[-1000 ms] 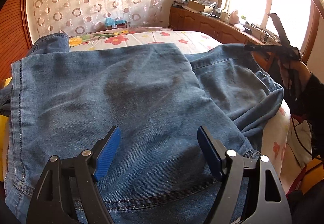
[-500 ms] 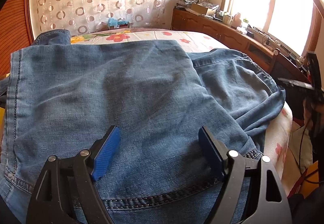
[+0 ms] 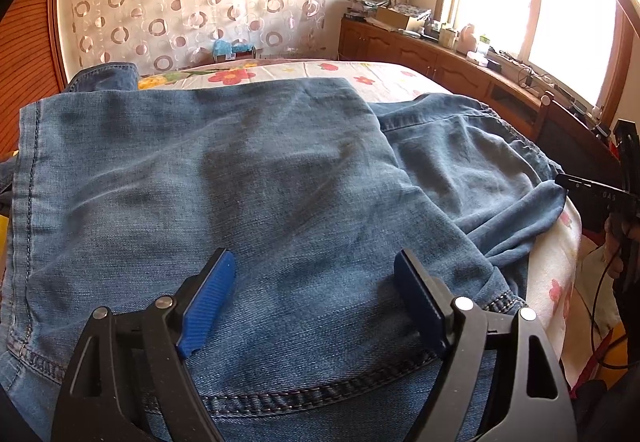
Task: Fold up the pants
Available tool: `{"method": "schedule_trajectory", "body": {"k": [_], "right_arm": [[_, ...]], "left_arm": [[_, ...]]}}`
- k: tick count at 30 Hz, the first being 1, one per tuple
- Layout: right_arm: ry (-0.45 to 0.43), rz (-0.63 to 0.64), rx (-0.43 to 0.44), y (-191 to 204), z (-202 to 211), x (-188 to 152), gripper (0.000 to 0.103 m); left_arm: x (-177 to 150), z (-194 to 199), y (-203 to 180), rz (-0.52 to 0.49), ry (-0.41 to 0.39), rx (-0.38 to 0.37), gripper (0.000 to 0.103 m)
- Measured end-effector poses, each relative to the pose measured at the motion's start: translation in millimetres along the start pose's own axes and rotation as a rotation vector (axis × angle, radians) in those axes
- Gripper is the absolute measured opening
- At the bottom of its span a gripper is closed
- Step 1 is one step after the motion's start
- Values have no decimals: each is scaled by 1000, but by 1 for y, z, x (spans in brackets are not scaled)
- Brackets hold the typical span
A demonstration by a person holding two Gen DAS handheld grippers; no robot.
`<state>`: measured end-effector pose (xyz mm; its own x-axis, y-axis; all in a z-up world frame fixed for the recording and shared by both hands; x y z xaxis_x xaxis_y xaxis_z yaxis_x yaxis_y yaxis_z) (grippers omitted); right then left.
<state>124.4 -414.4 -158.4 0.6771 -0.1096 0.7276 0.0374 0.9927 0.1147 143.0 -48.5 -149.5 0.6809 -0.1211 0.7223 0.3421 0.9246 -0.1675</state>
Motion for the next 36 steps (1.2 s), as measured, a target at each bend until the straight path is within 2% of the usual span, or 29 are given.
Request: {"method": "schedule_trajectory", "body": {"k": [10,13,16,18,21,27,36], "right_arm": [[-2,25,-21,3,-6,0,60],[-10,34,-32,3,-6,2,45],[-33,52,-32,3,-2,7,23],[-51,71,-14,5,1,10,19],[-63,102,18,14,7,11,15],[-121,165,145,57,30,29,14],[-178,276,369,162,56,65,14]], "left_arm": [[0,0,0,-1,3,-1,83],[2,2,1,-4,21,1,83],[5,5,1,3,33,-8,83],[9,9,1,5,30,-13,83],[12,16,0,-2,12,-13,83],[22,34,1,-12,-31,-15,83],[26,54,22,11,-65,24,83]]}}
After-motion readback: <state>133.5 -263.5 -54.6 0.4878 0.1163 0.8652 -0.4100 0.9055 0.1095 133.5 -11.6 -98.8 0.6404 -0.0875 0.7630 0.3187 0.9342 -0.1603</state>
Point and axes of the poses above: each gripper's, at about its wrist camera, not at the fingertips, and z roughly against the way its jaws point, y to its left, x to its top, the point moved 9 cm from there along -z, roughly the way its jaws point, and after that the axes turned 6 degrees about -x, right-handed, at the moved point
